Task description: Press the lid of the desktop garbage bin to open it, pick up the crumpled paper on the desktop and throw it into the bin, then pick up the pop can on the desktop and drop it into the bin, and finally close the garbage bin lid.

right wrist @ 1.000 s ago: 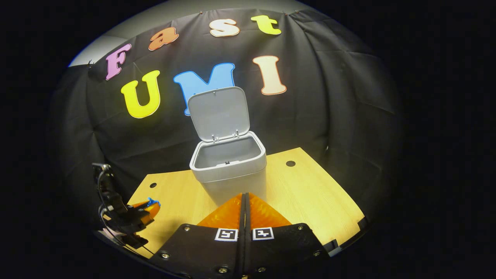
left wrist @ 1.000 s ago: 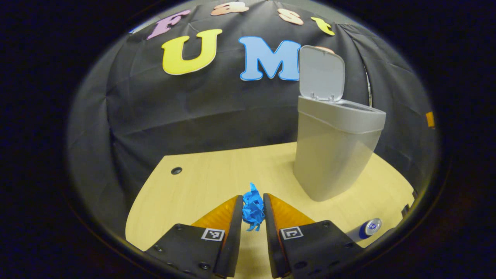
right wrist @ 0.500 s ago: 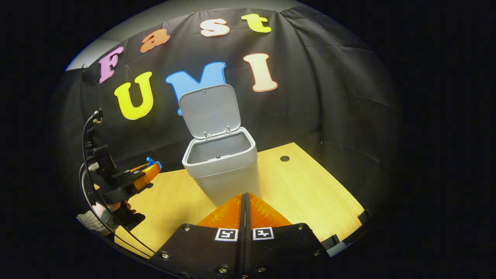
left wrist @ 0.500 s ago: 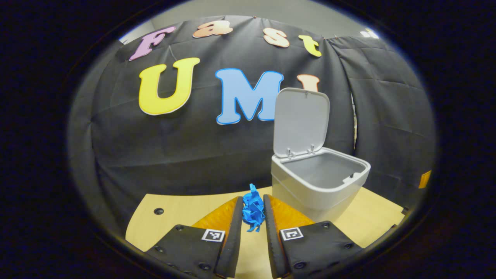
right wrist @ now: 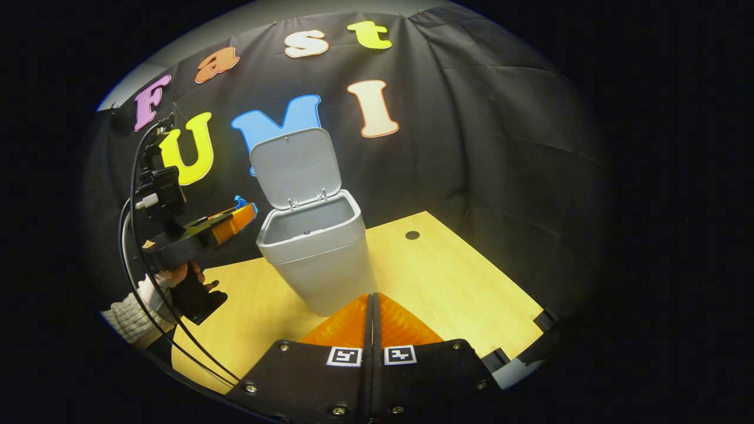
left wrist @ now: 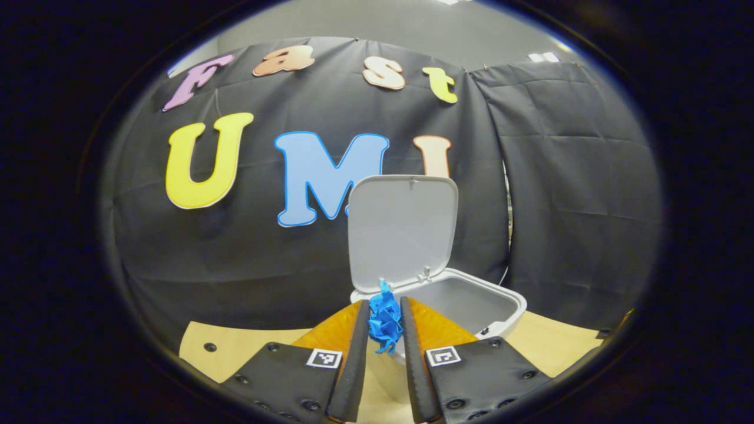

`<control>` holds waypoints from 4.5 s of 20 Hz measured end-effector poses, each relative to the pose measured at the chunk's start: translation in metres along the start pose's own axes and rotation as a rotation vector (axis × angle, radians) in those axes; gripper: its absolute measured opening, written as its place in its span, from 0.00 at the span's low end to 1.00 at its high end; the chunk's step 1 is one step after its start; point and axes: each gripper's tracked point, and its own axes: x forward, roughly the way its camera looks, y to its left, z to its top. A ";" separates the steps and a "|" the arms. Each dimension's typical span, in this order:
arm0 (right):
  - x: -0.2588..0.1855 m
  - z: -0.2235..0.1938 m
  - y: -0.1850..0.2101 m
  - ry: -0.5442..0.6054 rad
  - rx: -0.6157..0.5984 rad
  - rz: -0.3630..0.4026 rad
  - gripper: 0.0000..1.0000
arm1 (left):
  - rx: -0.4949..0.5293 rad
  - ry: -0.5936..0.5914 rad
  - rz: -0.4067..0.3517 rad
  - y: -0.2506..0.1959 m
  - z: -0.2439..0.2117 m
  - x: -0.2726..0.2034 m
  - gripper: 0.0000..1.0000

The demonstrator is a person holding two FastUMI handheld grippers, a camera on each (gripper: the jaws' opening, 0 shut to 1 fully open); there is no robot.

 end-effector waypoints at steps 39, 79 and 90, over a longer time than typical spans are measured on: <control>0.042 -0.131 0.107 0.334 -0.274 0.313 1.00 | -0.040 -0.025 0.307 0.144 0.012 -0.135 0.91; 0.054 -0.055 0.193 0.159 -0.398 0.479 0.83 | -0.113 0.044 0.509 0.217 -0.036 -0.239 1.00; 0.045 0.065 0.215 -0.113 -0.333 0.504 0.83 | -0.112 0.044 0.496 0.214 -0.036 -0.234 0.91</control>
